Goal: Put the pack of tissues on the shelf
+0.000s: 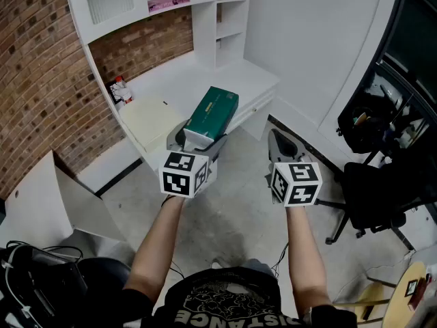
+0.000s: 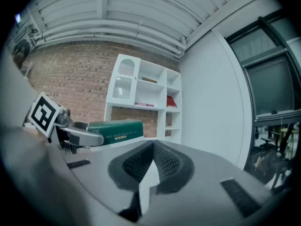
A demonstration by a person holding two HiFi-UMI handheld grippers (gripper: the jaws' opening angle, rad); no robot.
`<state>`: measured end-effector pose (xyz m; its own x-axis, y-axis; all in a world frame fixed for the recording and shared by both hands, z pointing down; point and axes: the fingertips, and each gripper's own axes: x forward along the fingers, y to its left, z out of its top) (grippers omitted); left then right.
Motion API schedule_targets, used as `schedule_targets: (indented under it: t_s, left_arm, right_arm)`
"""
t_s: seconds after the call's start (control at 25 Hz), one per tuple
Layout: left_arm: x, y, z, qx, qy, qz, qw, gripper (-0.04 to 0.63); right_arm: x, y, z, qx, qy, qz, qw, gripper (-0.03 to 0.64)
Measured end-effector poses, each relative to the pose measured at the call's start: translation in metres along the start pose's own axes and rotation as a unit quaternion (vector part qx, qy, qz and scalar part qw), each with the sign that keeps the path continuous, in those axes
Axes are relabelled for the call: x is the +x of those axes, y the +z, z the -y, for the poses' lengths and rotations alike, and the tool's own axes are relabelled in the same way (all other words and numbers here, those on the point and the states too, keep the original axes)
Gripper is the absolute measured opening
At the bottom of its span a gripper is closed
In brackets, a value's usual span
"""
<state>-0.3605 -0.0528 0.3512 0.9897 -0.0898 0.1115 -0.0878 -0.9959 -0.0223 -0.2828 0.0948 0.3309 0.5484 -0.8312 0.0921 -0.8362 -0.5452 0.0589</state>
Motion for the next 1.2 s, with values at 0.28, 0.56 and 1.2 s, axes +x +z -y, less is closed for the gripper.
schedule_targets:
  t_s: [0.28,0.56,1.2]
  left_arm:
    - [0.008,-0.002,-0.009,-0.006,0.002,0.0,1.0,0.434]
    - [0.027,0.001,-0.019,-0.002,0.002,0.002,1.0,0.434]
    - [0.181,0.012,-0.011,0.002,0.018,-0.009,0.9998,0.434]
  right_arm:
    - [0.015,-0.001,-0.001,0.004,0.006,0.001,1.0,0.005]
    - [0.035,-0.001,0.002,0.004,0.014,0.005,1.0,0.005]
    - [0.13,-0.008,0.129,0.02,0.033,0.012,0.999,0.006]
